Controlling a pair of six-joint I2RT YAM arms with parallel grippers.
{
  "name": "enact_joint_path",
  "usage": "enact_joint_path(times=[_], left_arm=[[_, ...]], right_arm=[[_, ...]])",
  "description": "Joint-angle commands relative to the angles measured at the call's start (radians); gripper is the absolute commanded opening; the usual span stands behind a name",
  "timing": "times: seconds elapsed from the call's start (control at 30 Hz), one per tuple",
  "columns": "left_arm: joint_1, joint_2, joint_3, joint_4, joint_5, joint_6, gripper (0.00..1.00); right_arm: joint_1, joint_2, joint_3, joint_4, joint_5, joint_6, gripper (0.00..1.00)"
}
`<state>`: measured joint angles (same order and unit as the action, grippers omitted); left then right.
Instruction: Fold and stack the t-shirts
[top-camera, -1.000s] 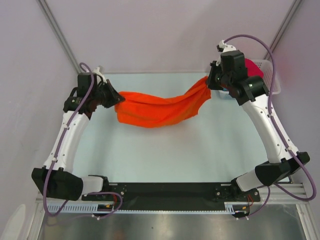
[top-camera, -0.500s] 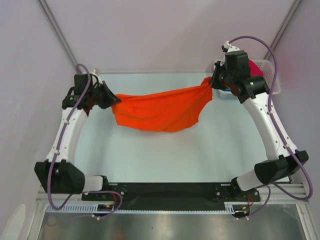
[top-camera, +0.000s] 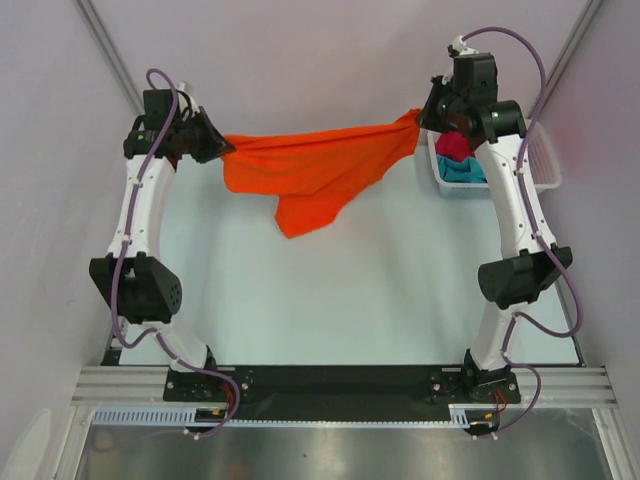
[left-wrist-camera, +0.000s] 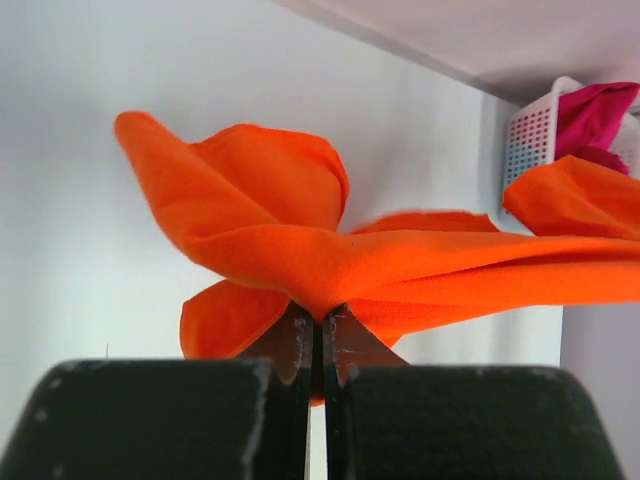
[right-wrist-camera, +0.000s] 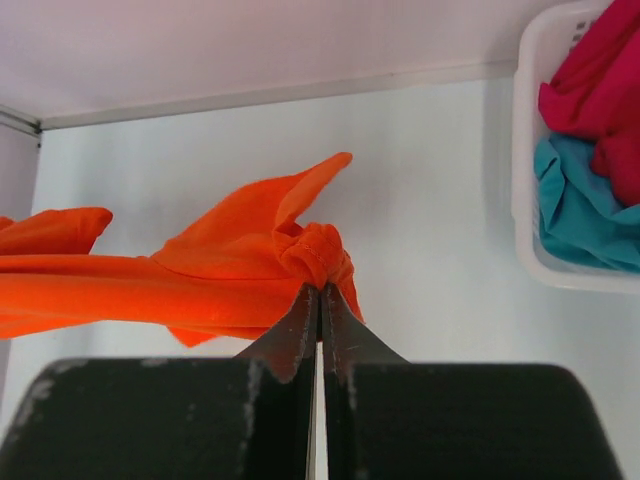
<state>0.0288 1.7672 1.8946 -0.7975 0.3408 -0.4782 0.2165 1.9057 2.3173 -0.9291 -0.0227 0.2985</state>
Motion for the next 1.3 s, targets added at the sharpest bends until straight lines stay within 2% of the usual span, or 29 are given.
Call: enact_joint_path(times=[0.0, 0.07, 0.13, 0.2, 0.23, 0.33, 0.43, 0.47, 0.5, 0.57, 0.6, 0.63, 0.73, 0.87, 1.03, 1.27], left_arm=[[0.04, -0.112, 0.003, 0.018, -0.098, 0.072, 0.01], [0.043, -0.121, -0.101, 0.04, -0.089, 0.073, 0.01], [0.045, -0.133, -0.228, 0.053, -0.071, 0.072, 0.01], [0.045, -0.164, -0.329, 0.115, -0.028, 0.055, 0.01], [0.045, -0.176, -0.43, 0.139, -0.013, 0.047, 0.01], [0.045, -0.221, -0.576, 0.211, 0.026, 0.029, 0.01], [0.043, -0.241, -0.646, 0.234, 0.04, 0.03, 0.02], [0.045, -0.245, -0.654, 0.238, 0.04, 0.033, 0.04], [0.045, -0.245, -0.655, 0.238, 0.044, 0.035, 0.07], [0.043, -0.252, -0.649, 0.236, 0.053, 0.038, 0.27], [0.043, -0.252, -0.64, 0.236, 0.061, 0.038, 0.38], [0.043, -0.255, -0.634, 0.235, 0.061, 0.036, 0.6], [0.045, -0.267, -0.617, 0.224, 0.037, 0.035, 0.8], [0.043, -0.273, -0.608, 0.213, 0.014, 0.043, 0.87], [0.045, -0.218, -0.609, 0.233, 0.024, 0.03, 0.88], [0.045, -0.051, -0.569, 0.254, 0.069, -0.019, 0.88]], right_arm=[[-0.034, -0.082, -0.06, 0.025, 0.04, 0.004, 0.0], [-0.022, -0.15, -0.187, 0.102, 0.041, 0.008, 0.0], [-0.008, -0.204, -0.418, 0.171, 0.037, 0.025, 0.0], [-0.006, -0.258, -0.556, 0.239, 0.032, 0.036, 0.0], [0.0, -0.272, -0.666, 0.251, 0.006, 0.042, 0.0], [0.007, -0.313, -0.838, 0.303, -0.003, 0.05, 0.0], [0.007, -0.342, -0.924, 0.323, -0.014, 0.062, 0.0], [0.009, -0.344, -0.932, 0.325, -0.017, 0.065, 0.0], [0.007, -0.341, -0.932, 0.323, -0.022, 0.067, 0.04], [0.007, -0.333, -0.918, 0.312, -0.039, 0.068, 0.17], [0.007, -0.321, -0.911, 0.309, -0.042, 0.067, 0.28], [0.009, -0.315, -0.902, 0.299, -0.045, 0.065, 0.31], [0.014, -0.294, -0.872, 0.289, -0.049, 0.071, 0.45], [0.023, -0.274, -0.849, 0.288, -0.054, 0.073, 0.48], [0.035, -0.226, -0.823, 0.294, -0.069, 0.079, 0.49], [0.063, -0.206, -0.796, 0.28, -0.071, 0.077, 0.49]])
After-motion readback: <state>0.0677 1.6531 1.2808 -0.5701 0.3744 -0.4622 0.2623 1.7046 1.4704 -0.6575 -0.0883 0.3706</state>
